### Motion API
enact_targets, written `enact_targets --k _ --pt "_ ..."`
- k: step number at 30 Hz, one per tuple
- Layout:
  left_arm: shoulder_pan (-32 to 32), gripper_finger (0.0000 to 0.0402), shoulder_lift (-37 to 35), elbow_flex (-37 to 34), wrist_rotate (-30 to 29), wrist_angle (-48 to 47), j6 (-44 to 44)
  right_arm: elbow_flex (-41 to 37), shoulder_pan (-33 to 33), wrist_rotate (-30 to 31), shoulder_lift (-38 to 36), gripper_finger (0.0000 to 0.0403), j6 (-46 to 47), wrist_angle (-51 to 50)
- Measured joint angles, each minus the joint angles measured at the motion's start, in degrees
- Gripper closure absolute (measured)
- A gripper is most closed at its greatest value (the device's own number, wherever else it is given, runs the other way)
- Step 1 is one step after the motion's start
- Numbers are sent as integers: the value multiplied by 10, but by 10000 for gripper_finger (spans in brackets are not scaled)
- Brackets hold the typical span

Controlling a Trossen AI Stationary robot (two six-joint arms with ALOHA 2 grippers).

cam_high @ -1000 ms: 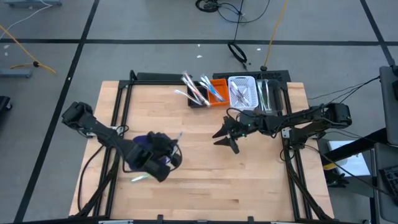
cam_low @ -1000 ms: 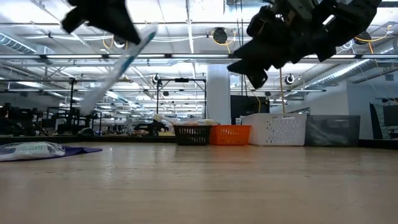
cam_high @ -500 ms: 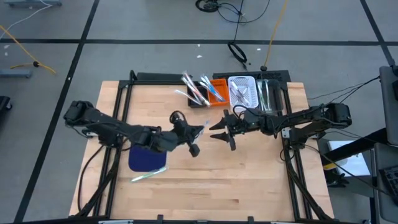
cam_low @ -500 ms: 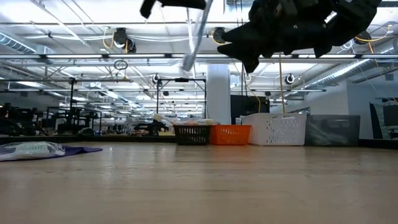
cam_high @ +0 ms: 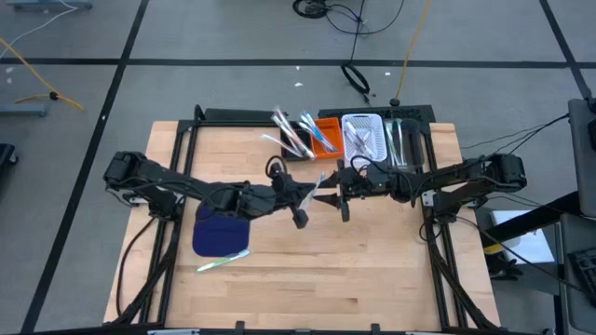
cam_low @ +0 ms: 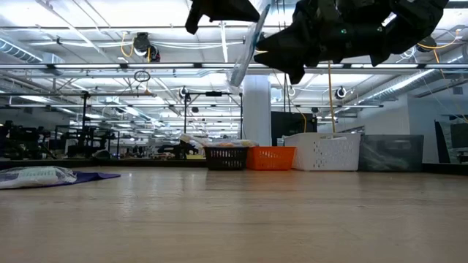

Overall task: Pick & Place Toothbrushes
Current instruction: Put the blue toothbrush into the orange bin

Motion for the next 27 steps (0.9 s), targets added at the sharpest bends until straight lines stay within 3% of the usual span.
enact_targets --k 16,19,23,27 --pt "14 401 4 0 -3 10 13 0 3 1 0 243 3 40" --pt "16 401 15 -1 1 24 15 0 4 23 0 249 2 42" --pt "20 401 30 0 9 57 23 0 3 49 0 290 3 38" --pt "26 401 31 0 6 49 27 0 3 50 0 379 -10 19"
